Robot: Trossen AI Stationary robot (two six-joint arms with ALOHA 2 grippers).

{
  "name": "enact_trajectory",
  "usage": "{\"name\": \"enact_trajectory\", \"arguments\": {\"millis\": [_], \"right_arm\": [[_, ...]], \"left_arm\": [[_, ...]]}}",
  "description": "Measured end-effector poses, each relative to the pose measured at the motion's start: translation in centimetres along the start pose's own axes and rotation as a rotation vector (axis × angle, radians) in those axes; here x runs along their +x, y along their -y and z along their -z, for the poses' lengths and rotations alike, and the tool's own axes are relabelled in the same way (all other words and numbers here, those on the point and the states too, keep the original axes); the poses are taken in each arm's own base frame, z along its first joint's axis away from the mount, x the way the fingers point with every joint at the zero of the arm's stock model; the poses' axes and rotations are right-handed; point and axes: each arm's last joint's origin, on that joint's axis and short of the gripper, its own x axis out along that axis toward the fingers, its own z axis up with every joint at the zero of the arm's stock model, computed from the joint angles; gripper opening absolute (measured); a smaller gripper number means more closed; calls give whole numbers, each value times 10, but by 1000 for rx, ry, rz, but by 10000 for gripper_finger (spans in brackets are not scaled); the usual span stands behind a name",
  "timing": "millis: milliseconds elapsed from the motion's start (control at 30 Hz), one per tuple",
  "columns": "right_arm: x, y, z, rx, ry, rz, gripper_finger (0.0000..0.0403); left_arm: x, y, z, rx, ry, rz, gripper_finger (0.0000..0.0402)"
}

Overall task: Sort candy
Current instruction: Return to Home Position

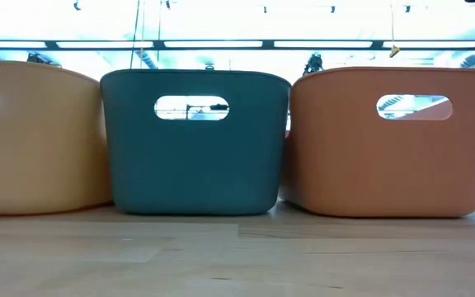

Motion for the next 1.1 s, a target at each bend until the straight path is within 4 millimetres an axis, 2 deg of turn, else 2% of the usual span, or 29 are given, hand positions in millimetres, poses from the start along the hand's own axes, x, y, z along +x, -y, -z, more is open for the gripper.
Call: {"name": "enact_trajectory", "arguments": {"millis": [233, 433, 633, 800, 900, 1100], "right_arm": [[-32, -3, 0, -28, 1, -5, 0], [-59, -13, -17, -149, 201, -71, 0], [-76, -29, -45, -298, 403, -171, 0], [-86, -43, -69, -444, 581, -273, 0], [-91, -48, -80, -524, 675, -318, 0], [-101, -52, -104, -649, 877, -391, 0]], "left_arm": [[-30, -5, -26, 1, 106, 51, 1], [-51, -16, -59, 124, 219, 87, 1], [-56, -29, -95, 251, 335, 77, 1], [-46, -37, -124, 376, 426, 202, 1], [-34, -43, -139, 453, 495, 303, 1], [-4, -64, -165, 468, 618, 458, 1]]}}
